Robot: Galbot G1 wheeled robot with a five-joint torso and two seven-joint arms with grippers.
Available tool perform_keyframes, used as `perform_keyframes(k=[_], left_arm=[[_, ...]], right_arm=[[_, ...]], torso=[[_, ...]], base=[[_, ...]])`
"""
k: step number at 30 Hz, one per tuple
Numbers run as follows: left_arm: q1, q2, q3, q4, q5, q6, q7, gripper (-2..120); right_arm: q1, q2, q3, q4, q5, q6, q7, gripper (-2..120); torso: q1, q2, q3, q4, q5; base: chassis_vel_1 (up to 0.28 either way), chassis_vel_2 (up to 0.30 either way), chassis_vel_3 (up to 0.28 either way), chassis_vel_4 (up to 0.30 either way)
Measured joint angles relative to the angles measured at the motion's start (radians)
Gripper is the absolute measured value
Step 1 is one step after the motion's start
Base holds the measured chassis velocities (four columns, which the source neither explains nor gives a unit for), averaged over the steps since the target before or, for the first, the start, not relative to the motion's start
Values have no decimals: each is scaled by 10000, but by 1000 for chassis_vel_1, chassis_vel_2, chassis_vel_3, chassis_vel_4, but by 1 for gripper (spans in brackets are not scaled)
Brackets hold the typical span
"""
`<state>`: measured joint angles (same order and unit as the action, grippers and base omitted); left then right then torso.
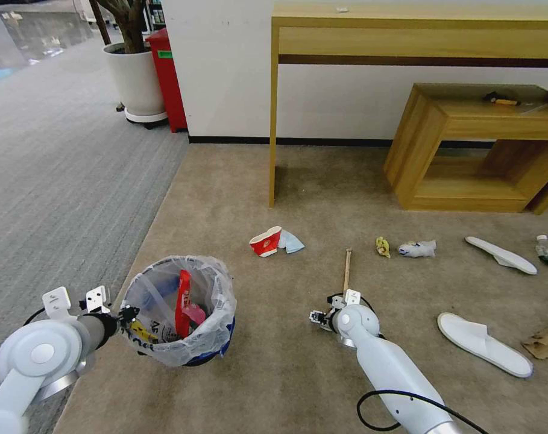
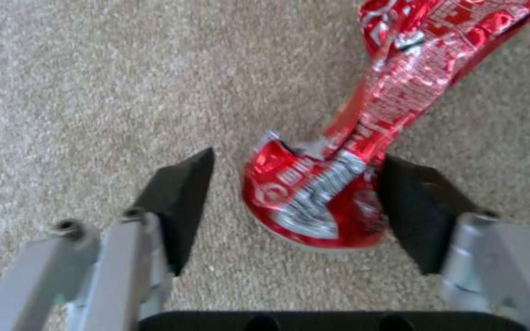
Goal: Pick up the trash bin and place the garbage on the floor into it.
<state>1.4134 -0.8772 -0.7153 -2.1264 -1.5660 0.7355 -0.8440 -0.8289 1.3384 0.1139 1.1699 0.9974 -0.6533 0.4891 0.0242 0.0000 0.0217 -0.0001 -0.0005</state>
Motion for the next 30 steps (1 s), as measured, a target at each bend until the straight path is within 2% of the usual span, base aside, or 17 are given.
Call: perform_keyframes(k=[6, 9, 12, 13, 17, 19, 21, 23, 30], left_arm=[[-9, 35, -36, 60, 4, 0, 72, 0], [-15, 42, -66, 134, 32, 0, 155, 0], [-14, 57, -92, 172, 48, 0, 213, 0], [-17, 72, -113, 200, 67, -1, 266, 0], [-26, 103, -139, 245, 99, -1, 351, 0], [-40, 139, -151, 280, 143, 0, 447, 0], [-46, 151, -154, 288, 154, 0, 471, 0], [-61, 159, -155, 302, 174, 0, 525, 0], [-95, 26, -186, 353, 315, 0, 658, 0]], right_arm=[[83, 100, -19, -280, -40, 3, -18, 53], [121, 130, -25, -387, -119, 58, -73, 43], [118, 127, -33, -387, -161, 81, -91, 39], [96, 125, -40, -380, -182, 93, -115, 33], [46, 130, -40, -352, -325, 137, -178, 25], [-17, 140, -32, -290, -496, 174, -228, 14], [-48, 140, -24, -235, -543, 179, -231, 10], [-140, 118, 0, -21, -573, 179, -232, 0], [-337, -27, 191, 584, -1091, 294, -363, 0]], torso=[[0, -1, 0, 0, 0], [0, 0, 0, 0, 0], [0, 0, 0, 0, 0], [0, -1, 0, 0, 0], [0, 0, 0, 0, 1], [0, 0, 1, 0, 1], [0, -1, 0, 0, 1], [0, 0, 0, 0, 1], [0, 0, 0, 1, 1]], base=[[0, 0, 0, 0], [0, 0, 0, 0], [0, 0, 0, 0], [0, 0, 0, 0], [0, 0, 0, 0], [0, 0, 0, 0], [0, 0, 0, 0], [0, 0, 0, 0], [0, 0, 0, 0]])
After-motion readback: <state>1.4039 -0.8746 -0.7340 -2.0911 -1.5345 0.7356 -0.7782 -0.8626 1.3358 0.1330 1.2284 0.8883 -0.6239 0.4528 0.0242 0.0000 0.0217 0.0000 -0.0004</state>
